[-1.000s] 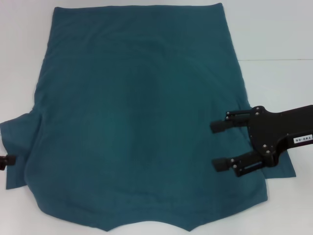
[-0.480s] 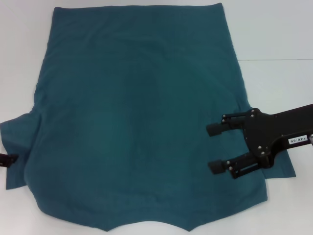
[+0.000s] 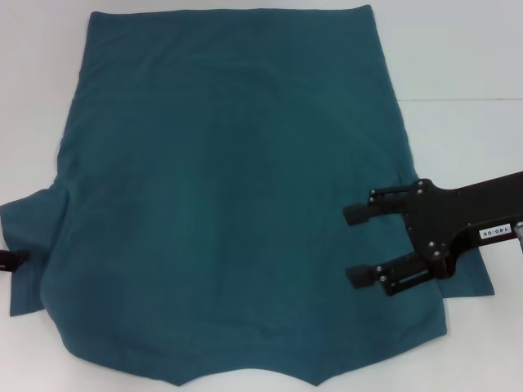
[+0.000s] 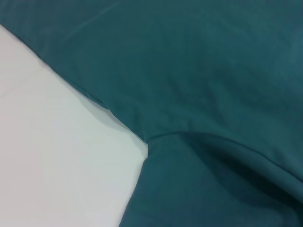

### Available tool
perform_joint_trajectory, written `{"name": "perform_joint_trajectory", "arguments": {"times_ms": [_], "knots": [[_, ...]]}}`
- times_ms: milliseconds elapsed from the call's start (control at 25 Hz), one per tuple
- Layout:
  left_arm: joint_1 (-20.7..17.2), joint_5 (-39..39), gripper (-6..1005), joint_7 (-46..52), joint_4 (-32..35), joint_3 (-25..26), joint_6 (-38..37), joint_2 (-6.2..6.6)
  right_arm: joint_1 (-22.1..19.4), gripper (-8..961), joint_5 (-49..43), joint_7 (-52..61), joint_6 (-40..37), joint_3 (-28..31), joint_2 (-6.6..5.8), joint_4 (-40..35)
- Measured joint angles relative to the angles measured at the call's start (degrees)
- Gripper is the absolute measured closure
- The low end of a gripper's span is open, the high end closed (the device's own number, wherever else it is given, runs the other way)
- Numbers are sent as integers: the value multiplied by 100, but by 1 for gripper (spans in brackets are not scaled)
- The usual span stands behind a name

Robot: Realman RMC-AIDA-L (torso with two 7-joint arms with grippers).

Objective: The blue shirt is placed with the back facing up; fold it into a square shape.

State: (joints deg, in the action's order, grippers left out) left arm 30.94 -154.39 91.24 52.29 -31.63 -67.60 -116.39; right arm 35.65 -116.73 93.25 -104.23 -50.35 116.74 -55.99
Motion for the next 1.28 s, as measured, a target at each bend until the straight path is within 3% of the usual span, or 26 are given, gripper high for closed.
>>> {"name": "perform_joint_trajectory", "arguments": {"times_ms": [840,1280], "knots": [[6,-72,215,-57,73,-543,159,-71,46,8,5,41,7,26,6,-39],[14,-101,643,-115,101,-713,144,-109,78,7,34,54,15,51,15,-53]]}}
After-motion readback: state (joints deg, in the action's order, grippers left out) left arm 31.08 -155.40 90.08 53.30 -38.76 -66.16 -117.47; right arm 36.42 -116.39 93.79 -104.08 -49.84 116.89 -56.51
